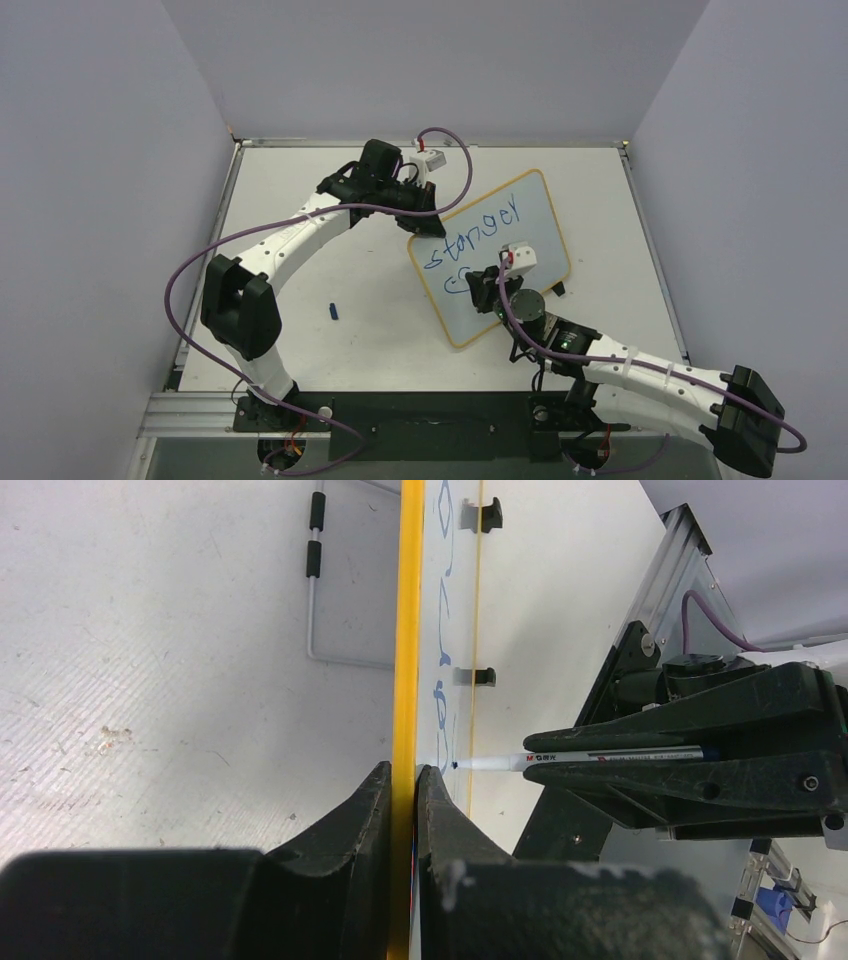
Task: Write a sentence on the whiteboard
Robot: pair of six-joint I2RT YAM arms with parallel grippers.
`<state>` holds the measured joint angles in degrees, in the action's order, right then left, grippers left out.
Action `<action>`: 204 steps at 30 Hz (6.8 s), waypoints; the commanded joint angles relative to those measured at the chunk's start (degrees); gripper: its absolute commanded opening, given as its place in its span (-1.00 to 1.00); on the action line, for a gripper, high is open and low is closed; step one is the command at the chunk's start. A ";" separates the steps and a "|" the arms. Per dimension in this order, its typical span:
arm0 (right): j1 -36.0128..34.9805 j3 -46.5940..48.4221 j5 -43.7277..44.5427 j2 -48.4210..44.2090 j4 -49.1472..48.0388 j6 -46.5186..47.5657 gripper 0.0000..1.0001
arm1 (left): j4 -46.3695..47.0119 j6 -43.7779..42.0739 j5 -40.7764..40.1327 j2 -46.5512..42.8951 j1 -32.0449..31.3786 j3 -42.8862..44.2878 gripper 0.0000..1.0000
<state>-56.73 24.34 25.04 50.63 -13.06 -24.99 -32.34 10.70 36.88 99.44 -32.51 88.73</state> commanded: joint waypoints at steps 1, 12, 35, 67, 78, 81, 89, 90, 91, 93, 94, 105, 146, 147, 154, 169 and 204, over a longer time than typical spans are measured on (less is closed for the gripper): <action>-0.20 -1.57 0.93 -1.23 4.40 -1.07 -1.00 | 2.32 -2.09 -5.33 -3.03 0.17 0.48 -1.00; 1.70 2.06 5.13 -1.33 7.04 2.01 -1.00 | 2.22 -2.09 -5.33 -3.20 0.17 0.48 -1.00; 2.85 4.91 3.44 1.65 7.30 3.49 -1.00 | 2.10 -2.11 -5.39 -3.38 0.10 0.48 -1.00; 5.13 8.91 8.86 -1.15 10.00 9.16 -1.00 | 2.61 -1.81 -5.15 -3.47 0.08 0.33 -1.00; 6.24 10.38 6.60 2.21 7.55 9.35 -1.00 | 2.49 -1.91 -5.25 -3.53 0.08 0.26 -1.00; 6.27 10.90 5.91 3.13 7.14 9.50 -1.00 | 2.41 -1.98 -5.41 -3.60 0.08 0.18 -1.00; 6.32 10.93 3.85 4.62 6.28 9.00 -1.00 | 2.27 -2.18 -5.60 -3.66 0.11 0.04 -1.00; 6.29 10.70 3.45 4.63 6.00 8.87 -1.00 | 2.27 -2.17 -5.56 -3.69 0.09 0.04 -1.00; 6.28 10.24 3.18 4.60 5.84 8.80 -1.00 | 2.32 -2.11 -5.54 -3.76 0.08 0.00 -1.00; 6.27 9.56 2.31 4.50 5.44 8.38 -1.00 | 2.44 -2.09 -5.47 -3.92 0.08 -0.12 -1.00; 6.26 9.35 1.82 4.40 5.31 8.07 -1.00 | 2.45 -2.04 -5.44 -3.95 0.08 -0.13 -1.00; 6.20 4.85 -1.67 1.94 4.45 5.11 -1.00 | 2.72 -2.00 -5.48 -4.31 0.08 -0.41 -1.00; 6.33 10.44 7.19 -3.68 10.45 8.81 -1.00 | 3.14 -1.74 -5.38 -4.47 0.08 -0.67 -1.00; 6.31 10.76 7.36 -3.69 10.09 9.35 -1.00 | 3.15 -1.74 -5.40 -4.45 0.08 -0.66 -1.00; 6.85 13.33 7.28 -0.74 8.65 11.33 -1.00 | 3.08 -1.81 -5.41 -4.69 0.08 -0.79 -1.00; 9.58 13.64 2.12 3.97 4.89 10.73 -1.00 | 2.99 -1.84 -5.34 -4.40 0.08 -0.66 -1.00; 9.86 1.07 -0.61 -2.21 8.74 2.22 -1.00 | 3.16 -1.65 -5.33 -4.41 -0.18 -0.57 -1.00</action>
<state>-47.18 26.22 26.04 48.95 -5.63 -21.10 -31.94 11.35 36.05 97.93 -32.91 87.72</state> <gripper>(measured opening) 0.100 0.064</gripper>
